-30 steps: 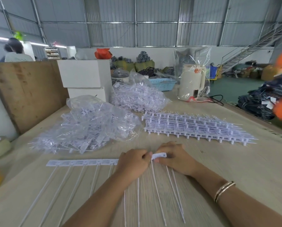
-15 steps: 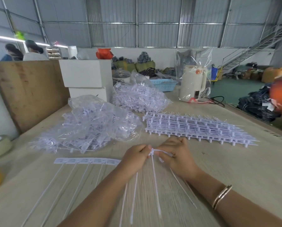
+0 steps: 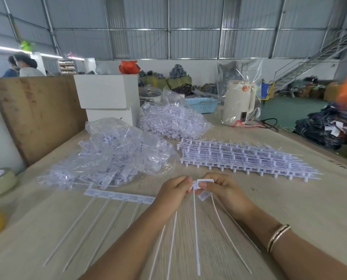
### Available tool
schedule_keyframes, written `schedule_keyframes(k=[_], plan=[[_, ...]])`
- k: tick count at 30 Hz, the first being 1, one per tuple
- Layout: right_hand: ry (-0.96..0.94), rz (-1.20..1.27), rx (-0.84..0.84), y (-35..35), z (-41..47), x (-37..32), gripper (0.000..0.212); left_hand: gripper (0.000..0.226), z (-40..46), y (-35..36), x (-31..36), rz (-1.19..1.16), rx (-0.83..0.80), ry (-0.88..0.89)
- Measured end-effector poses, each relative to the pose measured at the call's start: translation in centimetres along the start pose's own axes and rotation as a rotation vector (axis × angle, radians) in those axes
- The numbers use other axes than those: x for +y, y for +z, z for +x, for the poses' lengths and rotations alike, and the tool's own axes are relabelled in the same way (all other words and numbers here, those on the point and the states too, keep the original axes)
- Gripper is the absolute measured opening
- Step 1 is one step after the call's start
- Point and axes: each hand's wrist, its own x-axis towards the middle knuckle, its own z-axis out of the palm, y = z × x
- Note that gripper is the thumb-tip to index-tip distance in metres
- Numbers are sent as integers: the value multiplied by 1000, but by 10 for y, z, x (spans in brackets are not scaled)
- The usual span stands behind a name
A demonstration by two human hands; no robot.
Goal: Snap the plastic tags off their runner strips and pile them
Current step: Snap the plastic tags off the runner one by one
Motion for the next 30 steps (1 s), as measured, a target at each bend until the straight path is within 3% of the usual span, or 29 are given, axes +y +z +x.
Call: schedule_keyframes(k=[5, 8, 10, 12, 15, 18, 20, 23, 28, 30], plan=[[-4, 59, -43, -5, 2, 6, 13, 38, -4, -2, 5, -71, -19, -13], [-5, 332, 177, -19, 4, 7, 15, 34, 1, -13, 7, -215, 91, -83], [29, 115, 225, -28, 2, 9, 17, 36, 1, -19, -1, -45, 124, 0], [18, -265, 150, -29, 1, 10, 13, 38, -3, -21, -9, 168, 136, 63], [-141, -748, 6, -22, 8, 17, 15, 26, -1, -20, -23, 499, 117, 61], [-16, -1114, -42, -16, 10, 24, 23, 18, -2, -18, -22, 642, 90, 27], [36, -1128, 1, -14, 8, 24, 30, 27, -5, -16, -22, 669, 69, 45], [-35, -1019, 100, -15, 5, 13, 23, 33, -6, -15, -20, 700, 76, 81], [24, -1088, -57, -19, -5, 10, 26, 34, -8, -18, -21, 778, 60, 170], [-14, -1112, -29, -13, -2, 15, 26, 36, -8, -17, -22, 785, 14, 171]])
